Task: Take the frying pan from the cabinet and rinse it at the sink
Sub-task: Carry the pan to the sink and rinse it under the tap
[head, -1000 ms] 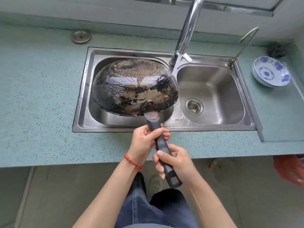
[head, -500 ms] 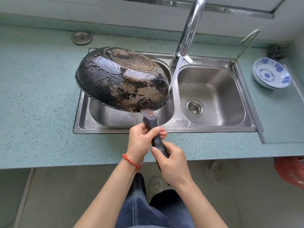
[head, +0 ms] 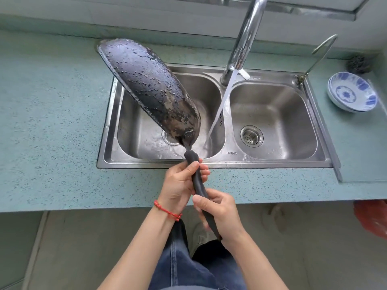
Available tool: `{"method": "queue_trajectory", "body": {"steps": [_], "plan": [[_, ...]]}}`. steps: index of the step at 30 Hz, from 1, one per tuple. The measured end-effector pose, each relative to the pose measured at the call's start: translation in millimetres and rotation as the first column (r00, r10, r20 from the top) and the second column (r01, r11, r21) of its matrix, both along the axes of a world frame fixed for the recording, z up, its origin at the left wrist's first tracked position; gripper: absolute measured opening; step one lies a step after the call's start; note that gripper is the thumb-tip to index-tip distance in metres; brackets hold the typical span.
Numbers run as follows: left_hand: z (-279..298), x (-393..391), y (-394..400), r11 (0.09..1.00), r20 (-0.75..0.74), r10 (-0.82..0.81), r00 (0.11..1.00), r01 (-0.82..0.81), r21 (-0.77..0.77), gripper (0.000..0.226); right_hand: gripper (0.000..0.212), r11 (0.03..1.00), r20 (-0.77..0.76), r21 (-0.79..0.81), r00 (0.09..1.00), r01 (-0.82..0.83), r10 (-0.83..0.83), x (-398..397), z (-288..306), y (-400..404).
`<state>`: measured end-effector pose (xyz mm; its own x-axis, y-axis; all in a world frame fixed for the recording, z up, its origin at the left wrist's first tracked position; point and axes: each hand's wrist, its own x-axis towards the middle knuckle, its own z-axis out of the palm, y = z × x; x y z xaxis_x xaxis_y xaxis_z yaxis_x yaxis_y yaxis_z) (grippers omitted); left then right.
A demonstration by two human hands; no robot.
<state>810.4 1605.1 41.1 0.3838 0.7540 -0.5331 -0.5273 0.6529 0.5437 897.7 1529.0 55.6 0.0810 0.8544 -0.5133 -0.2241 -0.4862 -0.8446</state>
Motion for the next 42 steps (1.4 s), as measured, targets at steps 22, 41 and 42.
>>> {"method": "queue_trajectory", "body": {"steps": [22,41,42], "plan": [[0.8,0.4,-3.5,0.995,-0.234,0.097,0.967,-0.102,-0.01,0.012,0.021,0.997,0.02,0.01,0.997,-0.07,0.07,5.9,4.4,-3.5],[3.1,3.4,-13.8,0.993,-0.309,0.119,0.944,-0.12,0.015,0.012,0.026,0.984,-0.057,0.0,0.983,-0.176,0.176,0.4,13.3,-1.3],[2.9,3.5,-14.2,0.993,-0.321,0.115,0.94,-0.117,0.014,0.012,0.026,0.985,-0.062,0.0,0.984,-0.17,0.169,-1.4,13.2,-1.7]]}}
